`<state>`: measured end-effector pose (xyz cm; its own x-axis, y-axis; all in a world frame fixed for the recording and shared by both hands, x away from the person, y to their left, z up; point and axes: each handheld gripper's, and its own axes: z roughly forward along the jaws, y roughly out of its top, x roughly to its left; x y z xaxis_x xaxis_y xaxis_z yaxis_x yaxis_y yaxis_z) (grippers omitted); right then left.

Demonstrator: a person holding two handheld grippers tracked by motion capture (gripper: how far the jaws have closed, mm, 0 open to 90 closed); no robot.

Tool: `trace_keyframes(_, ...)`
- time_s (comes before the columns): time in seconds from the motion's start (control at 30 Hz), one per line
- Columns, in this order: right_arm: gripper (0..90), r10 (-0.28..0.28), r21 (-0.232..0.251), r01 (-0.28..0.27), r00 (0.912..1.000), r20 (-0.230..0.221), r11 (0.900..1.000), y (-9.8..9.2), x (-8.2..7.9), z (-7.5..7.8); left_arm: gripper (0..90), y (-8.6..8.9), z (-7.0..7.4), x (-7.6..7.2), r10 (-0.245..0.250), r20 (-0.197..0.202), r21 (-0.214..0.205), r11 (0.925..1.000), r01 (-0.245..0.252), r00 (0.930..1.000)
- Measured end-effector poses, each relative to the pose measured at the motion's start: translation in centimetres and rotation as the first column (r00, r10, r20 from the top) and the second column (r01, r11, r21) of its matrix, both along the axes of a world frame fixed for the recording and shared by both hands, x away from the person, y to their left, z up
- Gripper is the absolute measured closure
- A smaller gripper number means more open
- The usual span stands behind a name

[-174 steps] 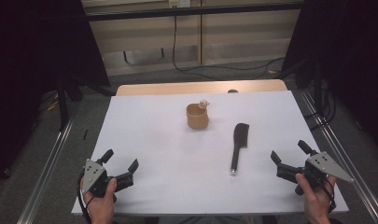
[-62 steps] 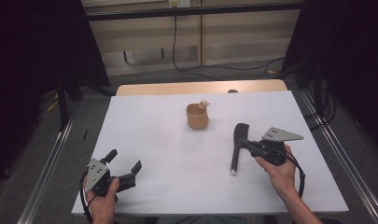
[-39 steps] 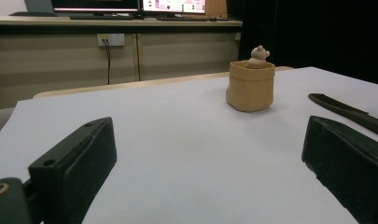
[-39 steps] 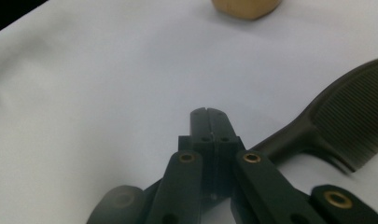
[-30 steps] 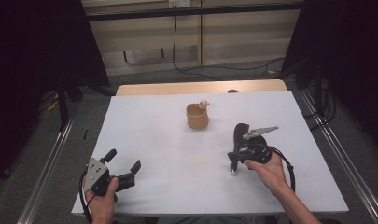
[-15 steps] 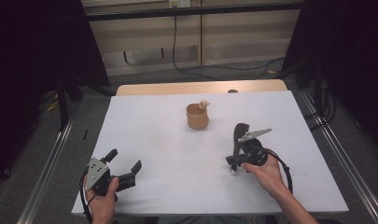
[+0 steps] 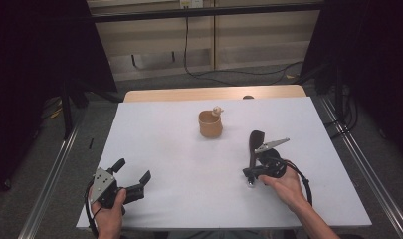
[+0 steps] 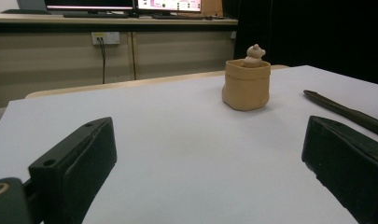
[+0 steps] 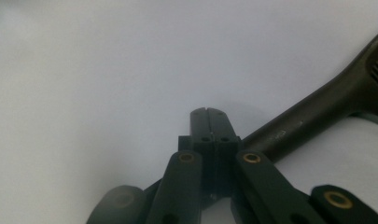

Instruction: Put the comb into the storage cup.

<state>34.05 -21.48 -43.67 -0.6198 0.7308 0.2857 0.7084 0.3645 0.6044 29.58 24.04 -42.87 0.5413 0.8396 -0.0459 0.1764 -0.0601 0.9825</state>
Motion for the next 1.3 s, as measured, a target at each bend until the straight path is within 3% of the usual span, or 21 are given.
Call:
trace_keyframes(0.67,90.0,0.014,-0.033,-0.014,0.9996,-0.024,0.9993,-0.1,-0.6,-0.3,3.3,0.1,0.1,0.0,-0.007,0.002,-0.001,1.0,0.007,1.0)
trace_keyframes(1.3,90.0,-0.033,-0.059,0.03,0.9985,-0.044,0.9978,-1.8,-1.0,-0.1,3.3,0.1,0.0,0.1,-0.009,-0.005,0.0,1.0,0.009,0.9999)
